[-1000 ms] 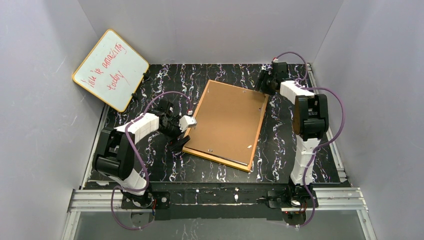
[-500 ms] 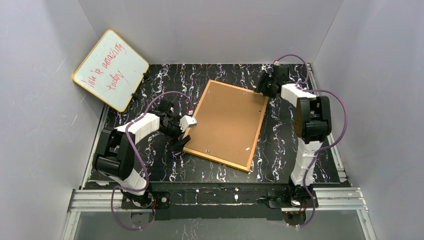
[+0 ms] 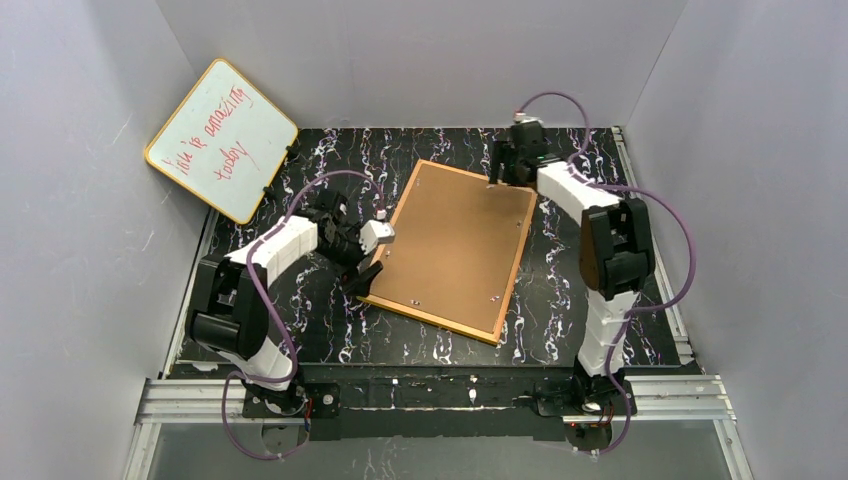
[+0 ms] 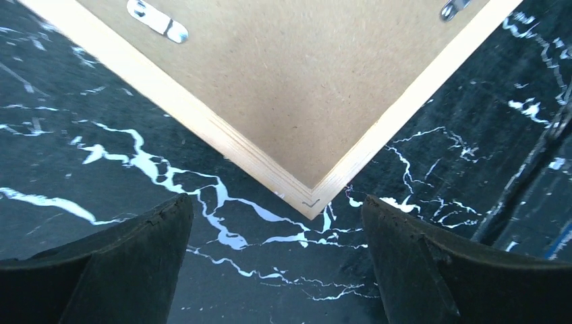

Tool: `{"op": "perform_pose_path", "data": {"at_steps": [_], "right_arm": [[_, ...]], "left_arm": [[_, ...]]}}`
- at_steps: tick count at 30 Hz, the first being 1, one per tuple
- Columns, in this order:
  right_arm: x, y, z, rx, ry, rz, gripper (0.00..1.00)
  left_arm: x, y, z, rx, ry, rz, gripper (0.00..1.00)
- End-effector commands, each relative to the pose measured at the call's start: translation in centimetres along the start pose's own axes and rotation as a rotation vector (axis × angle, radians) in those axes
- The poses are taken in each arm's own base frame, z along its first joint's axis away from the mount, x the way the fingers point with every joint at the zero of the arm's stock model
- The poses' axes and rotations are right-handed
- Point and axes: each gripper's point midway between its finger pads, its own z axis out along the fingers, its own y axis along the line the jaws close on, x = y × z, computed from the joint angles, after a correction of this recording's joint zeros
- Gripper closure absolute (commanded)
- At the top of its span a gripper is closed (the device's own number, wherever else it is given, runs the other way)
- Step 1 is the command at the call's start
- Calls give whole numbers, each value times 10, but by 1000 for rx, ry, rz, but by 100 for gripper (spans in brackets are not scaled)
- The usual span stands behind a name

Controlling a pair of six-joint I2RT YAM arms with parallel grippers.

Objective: Put the photo into the frame

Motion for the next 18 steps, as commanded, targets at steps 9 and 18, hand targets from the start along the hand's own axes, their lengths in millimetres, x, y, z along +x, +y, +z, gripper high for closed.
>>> {"op": "perform_pose_path", "data": {"at_steps": [9, 18], "right_arm": [[19, 100, -136, -348, -53, 189, 39], [67, 148, -130, -456, 89, 163, 45]], "left_arm": [[-44, 27, -20, 57, -151, -206, 13], [-42, 30, 12, 50, -116, -271, 21]]}}
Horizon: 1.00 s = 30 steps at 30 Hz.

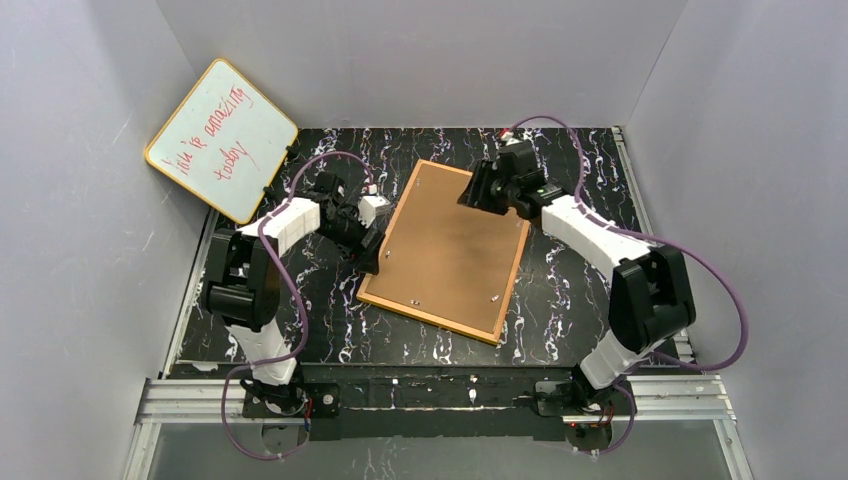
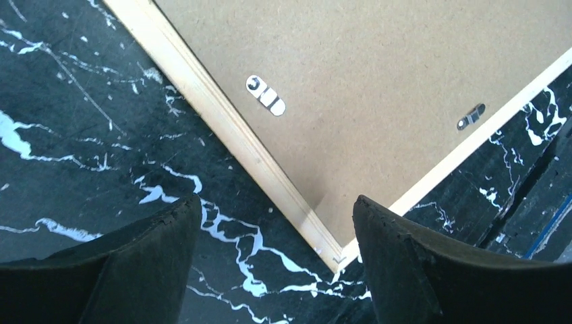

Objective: Put the photo into the frame

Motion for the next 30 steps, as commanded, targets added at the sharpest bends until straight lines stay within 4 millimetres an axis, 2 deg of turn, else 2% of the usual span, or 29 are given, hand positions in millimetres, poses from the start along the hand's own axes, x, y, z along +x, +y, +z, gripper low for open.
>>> {"op": "perform_pose_path", "data": {"at_steps": [1, 6, 11, 15, 18, 23, 25, 27, 30], "right_arm": [[28, 28, 14, -106, 73, 42, 45], [50, 49, 28, -139, 129, 31, 45], [71, 71, 39, -156, 171, 7, 46], [85, 78, 52, -155, 198, 11, 47], [87, 79, 62, -139, 195, 7, 48], [78, 65, 79, -75, 182, -2, 48], [65, 50, 82, -39, 173, 28, 48], [43, 36, 81, -20, 123, 54, 48], [21, 17, 92, -8, 91, 74, 50]], "left_arm": [[1, -4, 12, -10, 13, -18, 23], [14, 7, 20, -68, 56, -16, 33], [28, 7, 27, -64, 84, -27, 42], [35, 1, 32, -36, 94, -41, 50], [38, -2, 33, -32, 97, -41, 53], [41, -3, 32, -33, 102, -42, 59], [43, -4, 32, -33, 108, -41, 60], [48, -5, 32, -35, 117, -37, 61], [53, -6, 31, -32, 131, -30, 62]]}}
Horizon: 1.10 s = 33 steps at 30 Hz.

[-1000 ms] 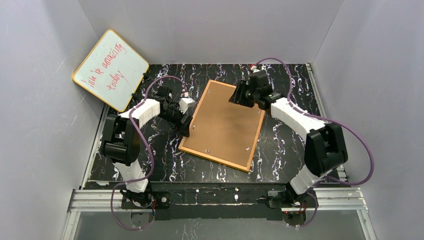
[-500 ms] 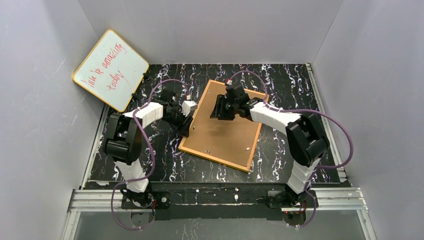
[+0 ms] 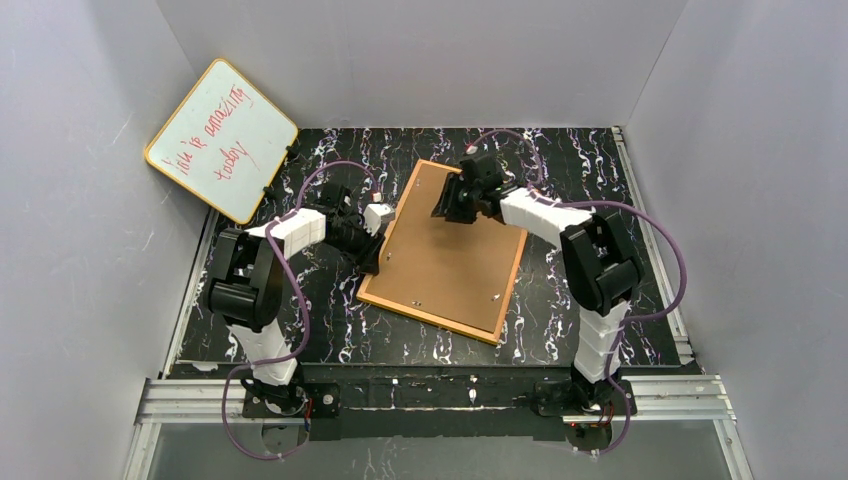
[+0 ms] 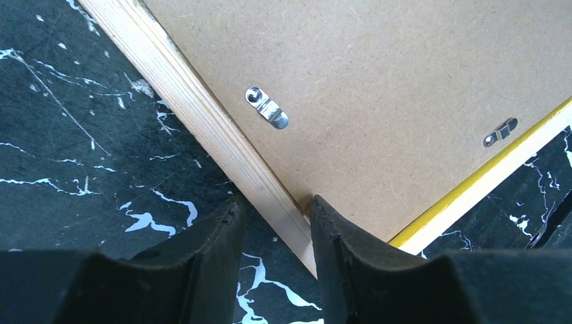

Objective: Put the photo into the frame

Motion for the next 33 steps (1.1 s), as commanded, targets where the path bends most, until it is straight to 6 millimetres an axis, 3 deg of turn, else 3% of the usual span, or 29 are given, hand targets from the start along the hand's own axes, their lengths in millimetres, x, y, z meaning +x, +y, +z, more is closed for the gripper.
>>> {"op": "perform_pose_path", "data": {"at_steps": [1, 7, 13, 20, 26, 33], "right_arm": [[-62, -20, 0, 21, -107, 31, 51], [-88, -20, 31, 19, -107, 35, 57], [-97, -10, 59, -16, -92, 67, 63], [-89, 2, 85, -27, -78, 66, 68], [-68, -14, 97, 27, -30, 75, 70], [-52, -35, 99, 104, -8, 80, 73]], "left_arm": [[42, -12, 3, 20, 131, -34, 63], [41, -23, -3, 60, 121, -34, 66], [38, -35, -10, 101, 109, -24, 68], [39, -41, -8, 139, 105, -33, 73], [42, -61, -16, 217, 100, -26, 72], [14, -61, -33, 207, 24, 9, 51]]}}
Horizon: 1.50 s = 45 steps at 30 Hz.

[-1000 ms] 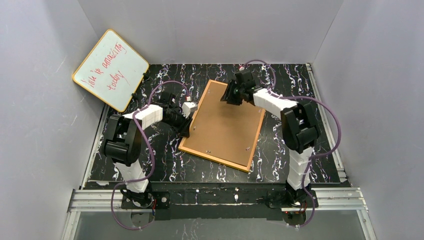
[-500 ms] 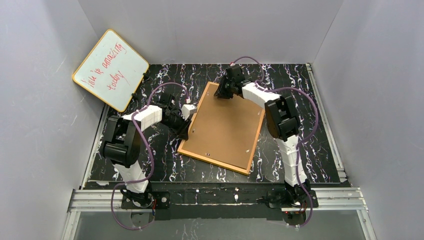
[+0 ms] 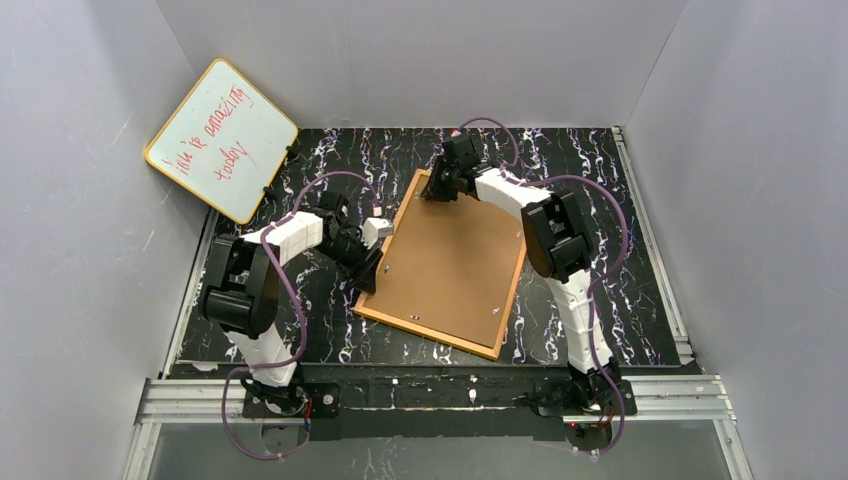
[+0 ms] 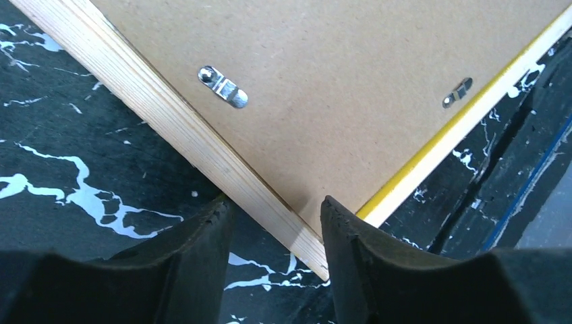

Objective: Put the photo into the frame

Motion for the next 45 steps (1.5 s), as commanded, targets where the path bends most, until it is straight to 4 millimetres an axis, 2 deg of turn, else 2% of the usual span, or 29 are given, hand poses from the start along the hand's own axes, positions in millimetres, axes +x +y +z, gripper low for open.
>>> {"op": "perform_pose_path", "data": {"at_steps": [1, 4, 7, 10, 12, 14, 16, 19, 22, 23, 26, 32, 39, 45], "right_arm": [[15, -26, 5, 89, 30, 7, 73], [13, -20, 4, 66, 25, 2, 73], [9, -5, 4, 21, 29, -13, 73], [-1, 18, -8, -46, 33, -25, 64], [-15, 30, -29, -76, 2, -37, 52], [-28, 34, -54, -94, -26, -20, 45], [-38, 30, -81, -107, -56, 11, 41], [-37, 15, -120, -79, -85, 39, 39], [-17, -7, -152, -22, -94, 71, 39], [-1, -22, -159, 24, -77, 84, 39], [28, -51, -189, 115, -85, 107, 39], [80, -97, -227, 226, -74, 136, 42], [133, -114, -237, 208, 16, 191, 48], [145, -124, -236, 228, 35, 194, 51]], "left_arm": [[-20, -25, -21, 66, -59, 20, 48], [-36, -22, -28, 55, -94, 18, 42], [-47, -16, -30, 38, -122, 14, 40], [-47, -13, -24, 36, -121, -11, 40], [-42, -8, -22, 20, -105, -19, 40], [-38, -4, -21, -1, -90, -14, 40], [-34, -3, -20, -12, -82, -14, 40], [-33, 0, -22, -23, -82, -19, 41], [-32, 3, -23, -28, -84, -23, 41], [-31, 3, -24, -28, -84, -26, 42], [-27, 3, -25, -26, -81, -28, 42], [-21, 3, -23, -22, -70, -37, 42], [-13, 0, -18, 5, -45, -44, 43], [-5, -1, -15, 12, -23, -49, 45]]}}
